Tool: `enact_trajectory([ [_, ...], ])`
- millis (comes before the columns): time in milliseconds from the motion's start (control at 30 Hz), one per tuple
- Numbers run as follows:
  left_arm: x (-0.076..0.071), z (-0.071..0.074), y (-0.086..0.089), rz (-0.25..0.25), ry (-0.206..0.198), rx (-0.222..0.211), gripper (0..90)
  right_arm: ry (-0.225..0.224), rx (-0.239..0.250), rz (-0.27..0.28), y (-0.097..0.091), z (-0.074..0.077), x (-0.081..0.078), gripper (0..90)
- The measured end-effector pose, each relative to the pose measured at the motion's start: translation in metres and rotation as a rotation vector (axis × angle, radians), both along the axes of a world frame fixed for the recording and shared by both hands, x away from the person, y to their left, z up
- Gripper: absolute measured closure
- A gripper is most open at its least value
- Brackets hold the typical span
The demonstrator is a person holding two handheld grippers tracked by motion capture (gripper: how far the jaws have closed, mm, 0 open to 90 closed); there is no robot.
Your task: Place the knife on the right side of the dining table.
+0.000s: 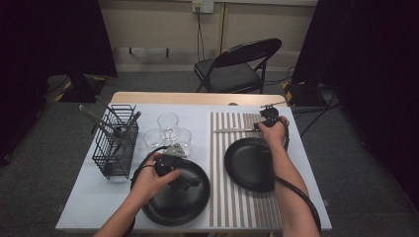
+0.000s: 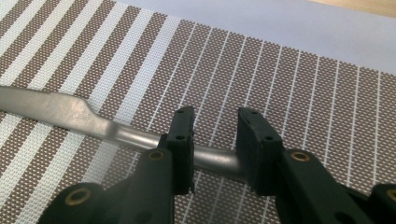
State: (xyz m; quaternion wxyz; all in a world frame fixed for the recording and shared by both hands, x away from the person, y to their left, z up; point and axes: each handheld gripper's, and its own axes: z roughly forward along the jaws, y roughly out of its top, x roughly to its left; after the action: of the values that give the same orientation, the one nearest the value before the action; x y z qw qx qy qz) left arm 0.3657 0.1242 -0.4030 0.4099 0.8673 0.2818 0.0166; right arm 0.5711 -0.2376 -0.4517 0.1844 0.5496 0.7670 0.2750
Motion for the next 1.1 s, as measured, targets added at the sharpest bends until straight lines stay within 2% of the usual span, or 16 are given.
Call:
enact_trajectory([
  [500,-0.0008,0.0001,-0.0003,0.001,0.000,-0.003,20.7,-0.001,0.002,-0.003,-0.0016,0.0003,-0.0015,65.7],
  [933,-0.0003,-0.0013,-0.0018,-0.002,0.005,-0.008,20.7,0.000,-0.003,-0.004,-0.0042,-0.0017,0.0038,65.9],
  [1100,0.0000,-0.0016,0.0001,0.004,0.005,0.002,20.7,0.001,-0.009,0.002,-0.0041,-0.0021,0.0050,66.7],
])
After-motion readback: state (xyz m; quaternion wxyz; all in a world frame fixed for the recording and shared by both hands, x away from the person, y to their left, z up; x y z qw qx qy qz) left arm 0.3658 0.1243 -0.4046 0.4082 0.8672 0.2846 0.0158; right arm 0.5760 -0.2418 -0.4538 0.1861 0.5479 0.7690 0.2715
